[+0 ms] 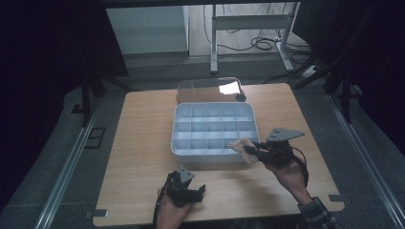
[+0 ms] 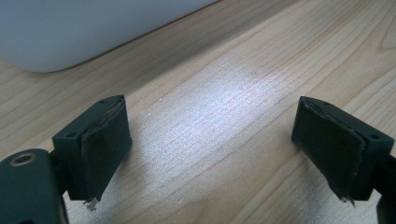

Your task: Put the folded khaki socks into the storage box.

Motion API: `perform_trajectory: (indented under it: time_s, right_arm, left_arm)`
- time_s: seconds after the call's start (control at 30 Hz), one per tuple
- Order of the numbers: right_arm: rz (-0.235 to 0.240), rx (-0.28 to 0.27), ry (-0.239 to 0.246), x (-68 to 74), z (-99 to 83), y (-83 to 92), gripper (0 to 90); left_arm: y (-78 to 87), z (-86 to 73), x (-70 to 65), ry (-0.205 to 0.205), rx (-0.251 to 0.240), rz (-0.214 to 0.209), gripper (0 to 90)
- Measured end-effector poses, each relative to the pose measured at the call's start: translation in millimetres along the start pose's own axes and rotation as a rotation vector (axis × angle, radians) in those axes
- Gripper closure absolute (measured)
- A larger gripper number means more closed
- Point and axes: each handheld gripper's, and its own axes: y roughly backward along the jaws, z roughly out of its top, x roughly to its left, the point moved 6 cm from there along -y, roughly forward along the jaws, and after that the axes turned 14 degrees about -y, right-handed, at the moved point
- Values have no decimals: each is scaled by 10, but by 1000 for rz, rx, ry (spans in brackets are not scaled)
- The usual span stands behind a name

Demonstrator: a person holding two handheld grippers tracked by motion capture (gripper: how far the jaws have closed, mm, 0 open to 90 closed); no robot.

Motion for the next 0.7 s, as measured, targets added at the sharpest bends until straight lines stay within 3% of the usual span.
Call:
perform_trajectory:
  time_s: [0.43, 0.7]
  right_arm:
    - [-87, -59, -1, -196, 127, -68, 766]
    - [-138, -80, 6, -328, 154, -241, 764]
  left_arm:
    - [1, 0, 2, 3, -1, 3, 119]
    - [1, 0, 4, 4, -1, 4, 122]
